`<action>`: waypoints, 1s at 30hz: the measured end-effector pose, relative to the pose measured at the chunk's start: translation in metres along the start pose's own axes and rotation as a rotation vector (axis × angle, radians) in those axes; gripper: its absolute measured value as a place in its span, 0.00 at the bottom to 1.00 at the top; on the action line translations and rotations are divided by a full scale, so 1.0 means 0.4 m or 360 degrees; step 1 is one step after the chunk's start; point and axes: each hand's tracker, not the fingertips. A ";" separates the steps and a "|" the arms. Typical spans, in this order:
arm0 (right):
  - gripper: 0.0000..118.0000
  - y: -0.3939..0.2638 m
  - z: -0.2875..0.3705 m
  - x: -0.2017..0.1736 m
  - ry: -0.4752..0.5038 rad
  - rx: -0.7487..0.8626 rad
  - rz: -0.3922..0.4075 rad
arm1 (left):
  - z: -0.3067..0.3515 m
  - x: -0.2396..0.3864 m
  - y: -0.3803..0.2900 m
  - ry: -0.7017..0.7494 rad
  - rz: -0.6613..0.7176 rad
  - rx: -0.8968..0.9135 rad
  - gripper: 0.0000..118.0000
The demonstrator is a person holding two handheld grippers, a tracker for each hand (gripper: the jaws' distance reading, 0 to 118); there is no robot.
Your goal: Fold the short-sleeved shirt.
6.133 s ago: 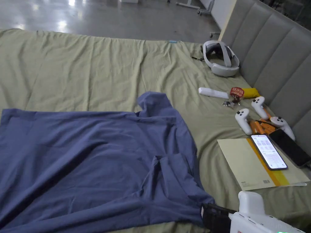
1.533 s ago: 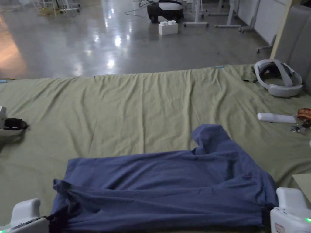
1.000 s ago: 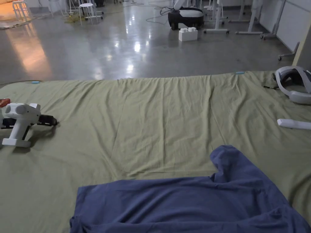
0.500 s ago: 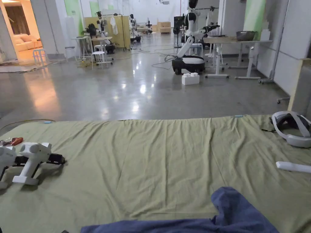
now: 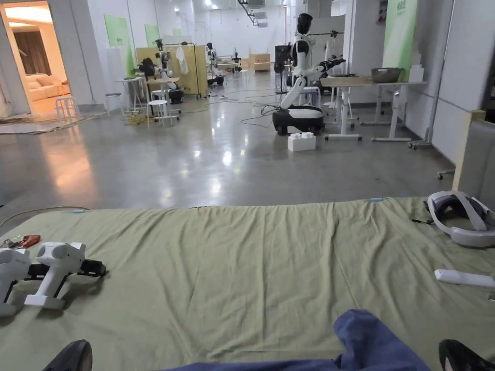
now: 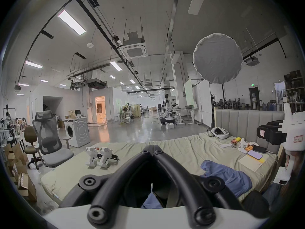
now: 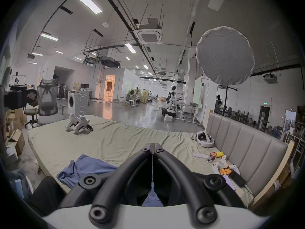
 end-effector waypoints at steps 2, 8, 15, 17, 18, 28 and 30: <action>0.02 -0.002 0.003 -0.012 -0.0037 0.0040 0.0003 | 0.003 -0.006 0.009 0.0012 0.0027 -0.0009 0.01; 0.02 -0.017 -0.028 0.003 -0.0050 -0.0034 -0.0054 | -0.024 -0.041 0.014 -0.0018 0.0078 -0.0110 0.01; 0.02 -0.077 -0.093 0.015 -0.0031 -0.0225 -0.0121 | -0.199 -0.111 -0.022 -0.0090 0.0207 -0.0422 0.14; 0.02 -0.105 -0.117 0.020 -0.0019 -0.0274 -0.0143 | -0.321 -0.153 -0.063 -0.0157 0.0280 -0.0643 0.79; 0.02 -0.118 -0.126 0.022 0.0002 -0.0332 -0.0145 | -0.372 -0.169 -0.081 -0.0213 0.0312 -0.0731 0.80; 0.02 -0.275 -0.205 0.103 -0.0057 -0.0739 -0.0334 | -1.085 -0.260 -0.508 -0.0061 0.0511 -0.1518 0.76; 0.02 -0.300 -0.211 0.122 -0.0080 -0.0800 -0.0356 | -1.158 -0.266 -0.578 -0.0021 0.0507 -0.1626 0.68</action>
